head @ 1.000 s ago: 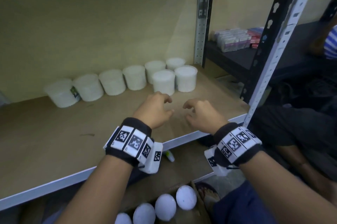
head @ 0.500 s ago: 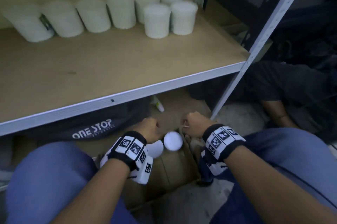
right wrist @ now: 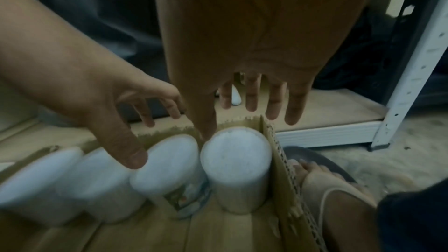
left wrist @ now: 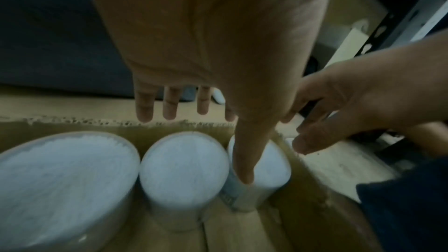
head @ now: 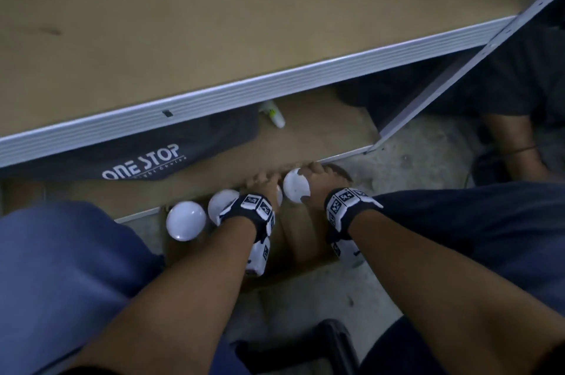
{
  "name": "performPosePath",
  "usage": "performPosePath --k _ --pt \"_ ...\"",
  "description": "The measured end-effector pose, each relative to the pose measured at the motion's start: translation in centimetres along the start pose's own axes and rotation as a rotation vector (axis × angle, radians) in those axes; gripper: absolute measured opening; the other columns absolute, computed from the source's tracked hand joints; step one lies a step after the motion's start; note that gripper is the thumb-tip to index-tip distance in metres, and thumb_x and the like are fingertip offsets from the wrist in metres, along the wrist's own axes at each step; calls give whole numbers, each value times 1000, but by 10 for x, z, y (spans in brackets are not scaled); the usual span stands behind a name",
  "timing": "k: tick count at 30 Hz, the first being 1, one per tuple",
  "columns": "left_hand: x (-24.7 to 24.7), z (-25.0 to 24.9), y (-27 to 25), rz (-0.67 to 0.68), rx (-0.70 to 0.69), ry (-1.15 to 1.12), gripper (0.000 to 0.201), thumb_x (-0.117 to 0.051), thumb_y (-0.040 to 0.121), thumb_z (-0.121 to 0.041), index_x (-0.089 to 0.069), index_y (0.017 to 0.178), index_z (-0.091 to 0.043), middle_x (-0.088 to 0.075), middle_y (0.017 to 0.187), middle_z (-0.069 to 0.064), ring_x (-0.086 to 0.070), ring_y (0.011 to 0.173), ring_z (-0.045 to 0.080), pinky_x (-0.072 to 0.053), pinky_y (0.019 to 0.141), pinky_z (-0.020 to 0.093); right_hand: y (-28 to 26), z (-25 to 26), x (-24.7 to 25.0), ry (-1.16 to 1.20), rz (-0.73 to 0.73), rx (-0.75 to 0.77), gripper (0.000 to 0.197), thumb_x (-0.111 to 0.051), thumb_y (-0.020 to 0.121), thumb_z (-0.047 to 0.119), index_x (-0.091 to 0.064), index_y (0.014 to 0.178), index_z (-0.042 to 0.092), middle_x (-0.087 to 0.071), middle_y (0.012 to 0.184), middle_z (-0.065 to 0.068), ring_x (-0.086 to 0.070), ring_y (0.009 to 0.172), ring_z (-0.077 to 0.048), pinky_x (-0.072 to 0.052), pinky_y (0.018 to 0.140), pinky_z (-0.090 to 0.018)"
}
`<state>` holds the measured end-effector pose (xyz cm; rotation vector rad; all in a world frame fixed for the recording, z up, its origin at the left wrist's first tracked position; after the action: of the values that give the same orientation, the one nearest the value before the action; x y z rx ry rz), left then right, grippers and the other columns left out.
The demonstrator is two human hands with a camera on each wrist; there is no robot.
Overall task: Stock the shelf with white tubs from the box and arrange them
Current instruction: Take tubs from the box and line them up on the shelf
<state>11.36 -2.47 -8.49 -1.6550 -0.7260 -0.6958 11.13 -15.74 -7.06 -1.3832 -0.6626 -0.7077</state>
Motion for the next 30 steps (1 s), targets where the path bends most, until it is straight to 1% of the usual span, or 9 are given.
performPosePath --k 4,7,9,11,14,17,20,23,30 --pt "-16 9 8 -36 5 89 69 -66 76 -32 -37 139 -31 -34 140 7 -40 124 38 -39 102 49 17 5 -14 -24 32 21 83 -69 78 36 -24 148 30 -17 153 -11 -25 138 -37 -32 110 -51" --pt "-20 9 9 -116 -38 209 55 -54 83 -36 -42 137 -33 -41 138 9 -45 116 38 -40 99 50 26 15 -27 -114 37 43 95 -75 71 43 -20 148 35 -16 152 -11 -19 140 -40 -28 111 -55" --pt "-19 9 10 -170 -68 250 43 -44 79 -37 -63 118 -37 -60 116 7 -59 92 36 -51 84 50 30 18 -32 -166 17 46 96 -75 72 43 -19 148 35 -13 154 -13 -16 142 -40 -23 112 -55" --pt "-28 14 12 -163 -76 269 40 -54 73 -42 -67 110 -39 -66 106 2 -62 81 33 -54 76 47 32 18 -35 -189 1 36 91 -72 77 38 -17 150 35 -9 155 -15 -15 143 -41 -21 113 -54" --pt "-30 14 14 -185 -91 294 50 -70 69 -40 -61 118 -39 -62 116 2 -60 91 33 -53 80 45 34 18 -36 -175 -30 16 77 -63 82 24 -23 147 34 -12 154 -16 -21 140 -43 -26 112 -55" --pt "-32 13 14 -149 -84 222 56 -56 88 -22 -38 139 -34 -35 144 7 -42 120 40 -43 97 47 33 22 -32 -157 -74 5 62 -58 86 19 -33 141 32 -19 150 -16 -31 132 -44 -33 105 -57" --pt "-30 17 13 -104 -89 169 70 -56 85 -11 -26 145 -30 -15 154 7 -26 131 41 -39 103 46 30 22 -27 -150 -58 -4 64 -66 81 21 -37 138 28 -25 145 -15 -37 127 -42 -35 104 -55" --pt "-28 19 10 -36 -102 123 77 -61 80 -9 -25 145 -30 -14 152 7 -22 135 39 -38 105 46 23 22 -22 -143 -26 -6 77 -74 71 23 -36 138 30 -26 142 -14 -36 129 -40 -34 105 -53" --pt "-11 19 -8 106 -98 16 92 -77 69 -26 -22 143 -29 -21 150 11 -25 137 38 -37 105 48 -8 24 6 18 -84 -62 64 -69 73 31 -44 132 23 -32 138 -16 -39 124 -39 -41 98 -47"
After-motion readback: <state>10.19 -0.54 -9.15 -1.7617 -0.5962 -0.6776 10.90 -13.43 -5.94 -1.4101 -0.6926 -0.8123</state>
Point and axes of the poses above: each hand's wrist, its own y-axis towards the middle knuckle, its own x-axis out of the back of the hand, z = x × y, the point moved 7 cm from there along y, towards the middle knuckle
